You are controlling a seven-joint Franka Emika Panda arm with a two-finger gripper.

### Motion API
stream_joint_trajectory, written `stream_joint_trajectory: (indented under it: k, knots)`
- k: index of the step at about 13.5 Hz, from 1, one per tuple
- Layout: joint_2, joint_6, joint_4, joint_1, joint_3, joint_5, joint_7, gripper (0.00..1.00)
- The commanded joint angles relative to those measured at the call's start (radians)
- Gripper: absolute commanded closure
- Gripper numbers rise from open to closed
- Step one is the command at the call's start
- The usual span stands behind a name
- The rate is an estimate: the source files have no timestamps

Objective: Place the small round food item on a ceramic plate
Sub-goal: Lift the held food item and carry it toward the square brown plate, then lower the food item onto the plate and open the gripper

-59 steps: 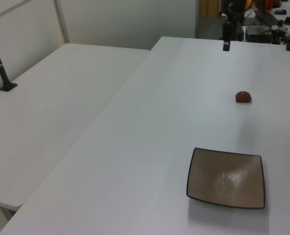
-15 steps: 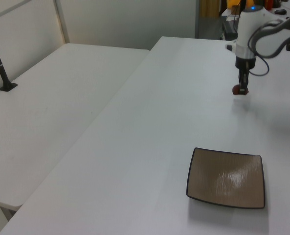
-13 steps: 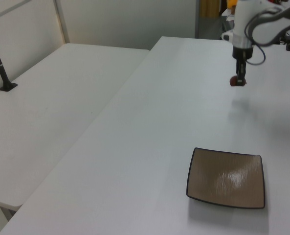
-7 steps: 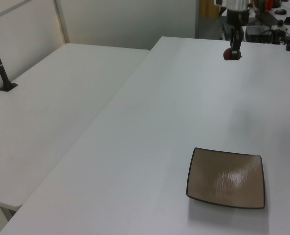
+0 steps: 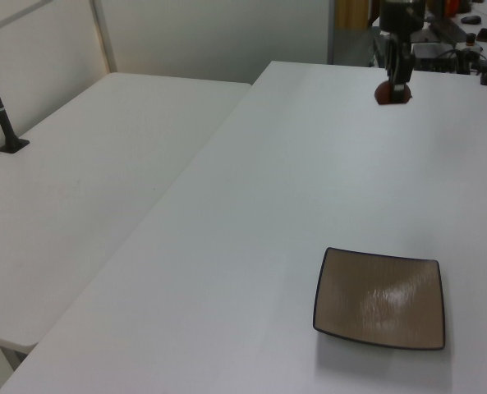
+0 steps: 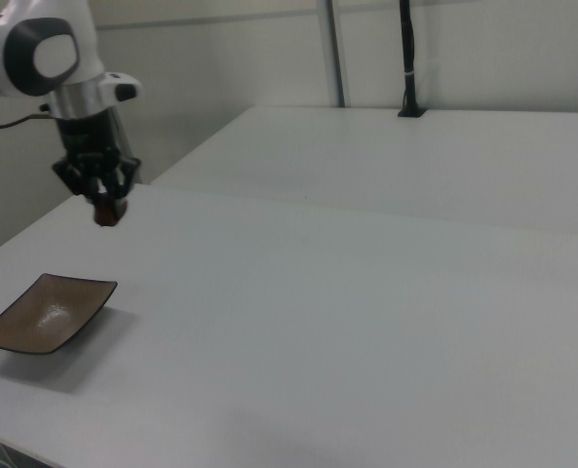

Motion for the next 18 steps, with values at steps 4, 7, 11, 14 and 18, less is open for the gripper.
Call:
stream_joint_trajectory:
  k: [4, 7, 11, 14, 18]
  knots:
    - [0.060, 0.056, -0.006, 0.059, 0.243, 0.019, 0.296, 0.71]
    - [0.112, 0.173, -0.074, 0.121, 0.272, 0.017, 0.397, 0.71]
    - [0.152, 0.390, -0.228, 0.142, 0.323, 0.007, 0.463, 0.71]
    - [0.203, 0.506, -0.282, 0.155, 0.328, -0.013, 0.494, 0.70]
    - [0.298, 0.635, -0.294, 0.155, 0.328, -0.133, 0.601, 0.70]
